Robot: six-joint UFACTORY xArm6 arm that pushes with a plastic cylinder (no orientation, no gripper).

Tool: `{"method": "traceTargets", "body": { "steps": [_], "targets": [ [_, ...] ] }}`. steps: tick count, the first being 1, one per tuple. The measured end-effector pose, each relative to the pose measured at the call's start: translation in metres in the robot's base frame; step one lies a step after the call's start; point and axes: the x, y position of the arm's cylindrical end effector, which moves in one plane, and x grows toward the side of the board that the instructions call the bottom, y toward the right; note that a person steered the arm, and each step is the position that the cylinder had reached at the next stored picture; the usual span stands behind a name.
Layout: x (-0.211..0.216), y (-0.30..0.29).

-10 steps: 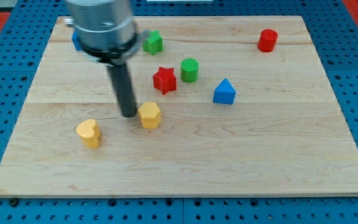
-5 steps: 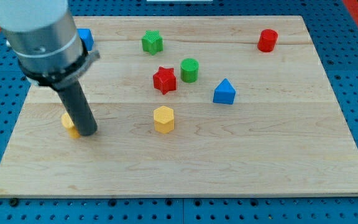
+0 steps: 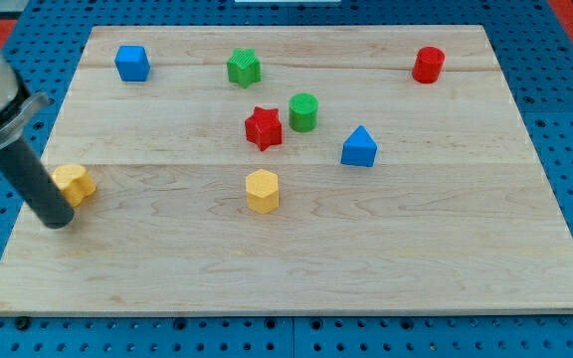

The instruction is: Push the yellow heart to the left center of the board

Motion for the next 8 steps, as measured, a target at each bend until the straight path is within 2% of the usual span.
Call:
{"method": "traceTargets", "body": {
  "steps": [2, 3, 4, 5, 6, 7, 8],
  "targets": [
    [-0.043, 0.024],
    [-0.004, 0.028],
    [-0.008, -0.052],
    [-0.039, -0.022],
    [-0.048, 0.017],
    [-0.089, 0.017],
    [-0.101, 0.024]
  ]
}}
